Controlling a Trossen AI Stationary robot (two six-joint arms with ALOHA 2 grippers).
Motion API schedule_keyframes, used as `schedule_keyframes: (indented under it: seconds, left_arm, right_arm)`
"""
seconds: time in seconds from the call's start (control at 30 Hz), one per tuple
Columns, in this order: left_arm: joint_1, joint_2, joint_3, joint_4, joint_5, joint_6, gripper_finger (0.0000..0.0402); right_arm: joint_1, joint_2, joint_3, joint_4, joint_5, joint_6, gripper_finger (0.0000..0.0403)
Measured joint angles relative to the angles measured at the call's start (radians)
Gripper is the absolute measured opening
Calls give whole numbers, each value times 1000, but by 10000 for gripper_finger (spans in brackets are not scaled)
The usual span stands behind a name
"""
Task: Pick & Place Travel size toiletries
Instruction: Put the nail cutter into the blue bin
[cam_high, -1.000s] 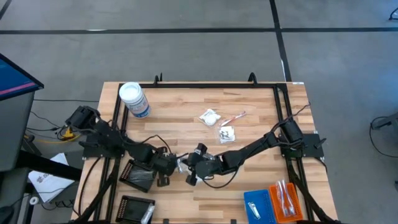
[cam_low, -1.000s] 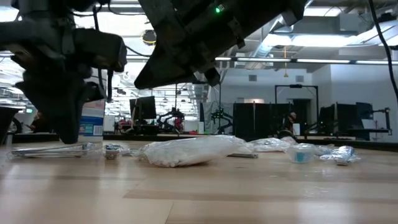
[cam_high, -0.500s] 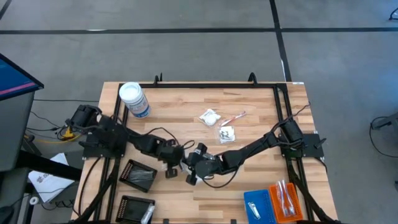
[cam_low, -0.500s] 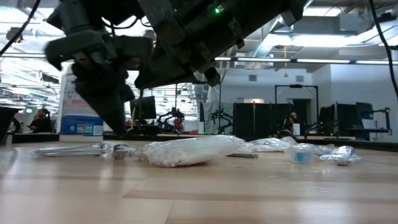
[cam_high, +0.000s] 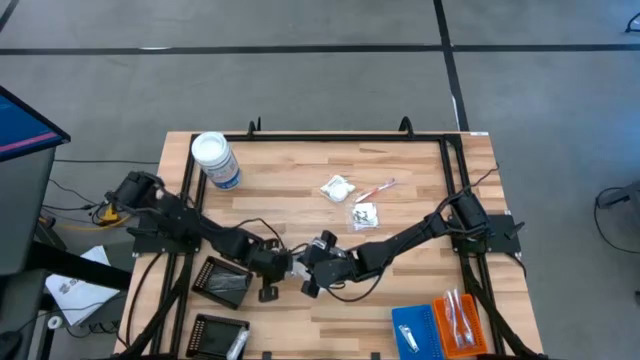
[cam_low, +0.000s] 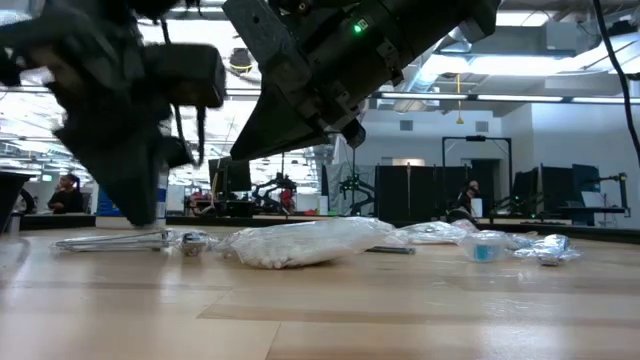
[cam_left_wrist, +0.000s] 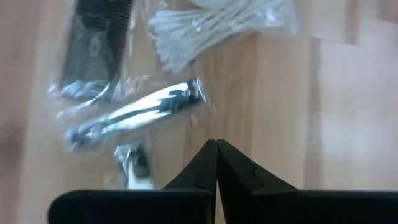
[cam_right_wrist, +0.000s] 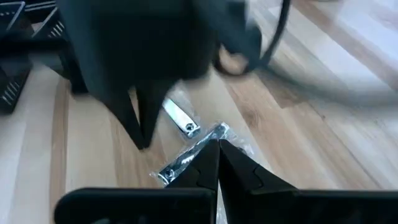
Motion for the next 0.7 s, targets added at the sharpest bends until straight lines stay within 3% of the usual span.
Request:
schedule_keyframes:
  seconds: [0.23,0.37,0.53,0.7]
  left_arm:
    - [64,123,37,78,55,67,1]
    - [89,122,71,83,-22,127,0]
    - [7,-13,54,37,-84,104,0]
    - [-96,-190,7,35,-303,78,1]
  right_arm:
    - [9,0,-3,-74,1,96,1]
    - [10,0,-19,-90,1,131,1]
    - [1,0,-21,-95,-21,126,20]
    - [-11,0,-21,-37,-29,-24,77]
